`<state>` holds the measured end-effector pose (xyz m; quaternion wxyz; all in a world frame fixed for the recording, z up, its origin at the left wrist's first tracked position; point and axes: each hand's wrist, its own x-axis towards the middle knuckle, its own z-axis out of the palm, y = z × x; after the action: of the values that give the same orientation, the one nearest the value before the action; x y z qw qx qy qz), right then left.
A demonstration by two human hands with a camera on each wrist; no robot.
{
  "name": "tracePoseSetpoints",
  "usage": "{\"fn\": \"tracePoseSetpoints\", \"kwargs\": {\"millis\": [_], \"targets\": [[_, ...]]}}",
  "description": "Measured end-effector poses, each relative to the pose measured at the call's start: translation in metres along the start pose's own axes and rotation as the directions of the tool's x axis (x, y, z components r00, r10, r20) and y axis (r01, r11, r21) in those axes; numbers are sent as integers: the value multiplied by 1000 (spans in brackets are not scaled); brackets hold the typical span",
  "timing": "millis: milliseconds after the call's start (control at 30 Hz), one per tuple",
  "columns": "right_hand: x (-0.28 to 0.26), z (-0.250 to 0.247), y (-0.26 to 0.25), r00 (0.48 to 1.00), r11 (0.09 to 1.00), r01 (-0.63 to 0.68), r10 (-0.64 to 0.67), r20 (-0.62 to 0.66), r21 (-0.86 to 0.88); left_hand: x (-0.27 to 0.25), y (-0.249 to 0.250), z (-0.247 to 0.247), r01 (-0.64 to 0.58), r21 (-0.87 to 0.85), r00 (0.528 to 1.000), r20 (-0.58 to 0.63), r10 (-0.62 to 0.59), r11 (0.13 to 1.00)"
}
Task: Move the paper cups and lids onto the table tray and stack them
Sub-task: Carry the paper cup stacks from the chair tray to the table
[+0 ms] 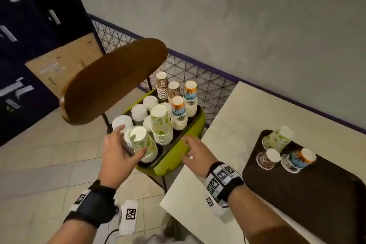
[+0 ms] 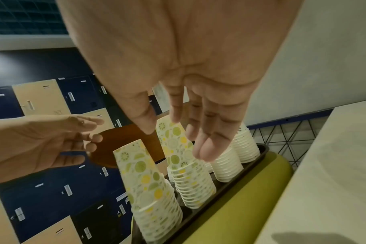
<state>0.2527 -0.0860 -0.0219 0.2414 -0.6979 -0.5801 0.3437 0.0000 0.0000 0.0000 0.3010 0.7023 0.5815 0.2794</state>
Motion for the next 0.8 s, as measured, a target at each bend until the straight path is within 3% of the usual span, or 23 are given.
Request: {"fn": "tracePoseSetpoints", "kwargs": {"millis": [133,400,800], "targets": [[51,2,-30,993,996,-83,86,-79,41,35,-12,16,54,-42,991,124,-49,998],[107,23,-31,981,995,-84,91,-172,45,52,-41,45,54,-106,996,76,-46,993],[132,46,-10,984,995,-91,97,-150,46,44,-57,53,94,-250,993,98,-71,964]]}}
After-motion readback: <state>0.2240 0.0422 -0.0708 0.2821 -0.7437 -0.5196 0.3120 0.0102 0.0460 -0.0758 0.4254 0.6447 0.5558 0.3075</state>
